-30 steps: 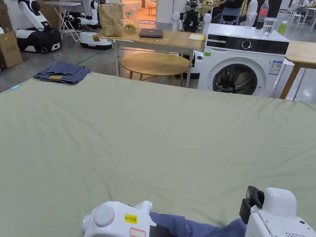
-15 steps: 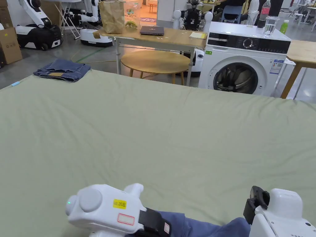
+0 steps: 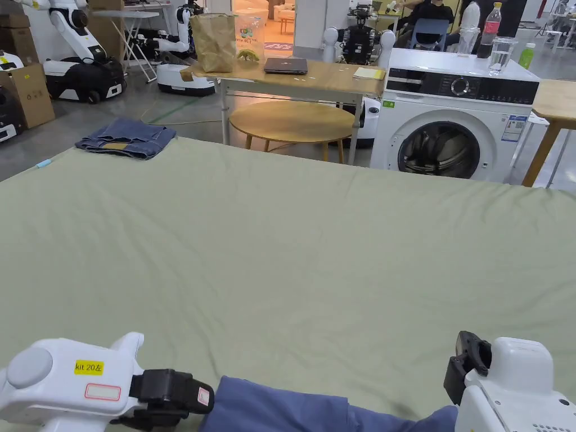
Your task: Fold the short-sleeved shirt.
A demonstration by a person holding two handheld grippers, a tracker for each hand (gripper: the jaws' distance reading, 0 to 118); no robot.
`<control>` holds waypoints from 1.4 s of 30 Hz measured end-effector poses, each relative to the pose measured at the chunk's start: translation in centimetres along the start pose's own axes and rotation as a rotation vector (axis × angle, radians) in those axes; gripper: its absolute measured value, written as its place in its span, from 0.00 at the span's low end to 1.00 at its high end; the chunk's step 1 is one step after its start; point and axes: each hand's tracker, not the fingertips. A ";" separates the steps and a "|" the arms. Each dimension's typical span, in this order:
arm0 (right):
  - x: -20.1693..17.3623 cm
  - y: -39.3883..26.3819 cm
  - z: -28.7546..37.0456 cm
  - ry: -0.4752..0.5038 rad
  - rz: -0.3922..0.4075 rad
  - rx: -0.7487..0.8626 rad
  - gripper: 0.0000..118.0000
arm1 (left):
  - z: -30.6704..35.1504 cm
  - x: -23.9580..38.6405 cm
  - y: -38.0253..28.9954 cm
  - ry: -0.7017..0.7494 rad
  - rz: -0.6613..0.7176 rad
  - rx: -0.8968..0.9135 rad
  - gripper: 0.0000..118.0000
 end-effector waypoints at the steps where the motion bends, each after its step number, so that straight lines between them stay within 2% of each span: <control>1: -0.1 0.0 0.0 0.006 -0.001 -0.002 0.00 | -0.6 -0.8 -0.3 -0.044 0.024 -0.024 0.58; 5: -0.5 -0.2 -0.1 0.014 -0.002 -0.008 0.00 | -3.5 -3.7 -1.0 -0.296 0.110 -0.054 0.58; 8: -0.7 -0.4 -0.1 0.020 0.001 -0.015 0.00 | -4.9 -4.2 -1.0 -0.355 0.150 -0.029 0.58; 9: -0.8 -0.4 -0.1 0.022 0.002 -0.017 0.00 | -5.3 -3.9 -1.0 -0.349 0.137 -0.031 0.55; 10: -0.8 -0.5 -0.1 0.023 0.004 -0.019 0.00 | -5.7 -3.4 -0.9 -0.332 0.116 -0.041 0.47; 11: -0.8 -0.5 -0.1 0.021 0.005 -0.022 0.00 | -6.0 -2.7 -0.8 -0.290 0.076 -0.057 0.35; 12: -0.8 -0.6 -0.1 0.021 0.005 -0.024 0.00 | -6.3 -2.2 -0.8 -0.242 0.043 -0.062 0.18; 13: -0.8 -0.6 -0.1 0.021 0.004 -0.025 0.00 | -6.6 -2.0 -0.8 -0.185 0.015 -0.063 0.11; 15: -0.7 -0.6 0.0 0.020 0.002 -0.027 0.00 | -6.4 -2.3 -0.9 -0.212 0.035 -0.044 0.07; 18: -0.6 -0.4 0.2 0.020 0.008 -0.027 0.00 | -5.6 -2.1 -1.4 -0.236 0.058 -0.029 0.05; 24: -0.2 -0.1 0.3 0.009 0.021 -0.020 0.00 | -2.2 0.0 -0.9 -0.258 0.005 0.015 0.05; 27: -0.1 0.1 0.4 0.010 0.018 -0.017 0.00 | 0.5 0.7 -0.1 -0.220 -0.048 0.040 0.05; 29: -0.1 0.2 0.5 0.012 0.022 -0.015 0.00 | 2.6 1.2 0.3 -0.182 -0.026 0.060 0.05; 34: -0.4 0.3 0.5 0.023 0.027 -0.006 0.00 | 6.9 4.8 0.8 0.002 -0.061 0.110 0.05; 42: -0.8 0.3 0.6 0.040 0.011 -0.005 0.00 | 5.6 10.9 0.7 0.079 -0.094 0.081 0.05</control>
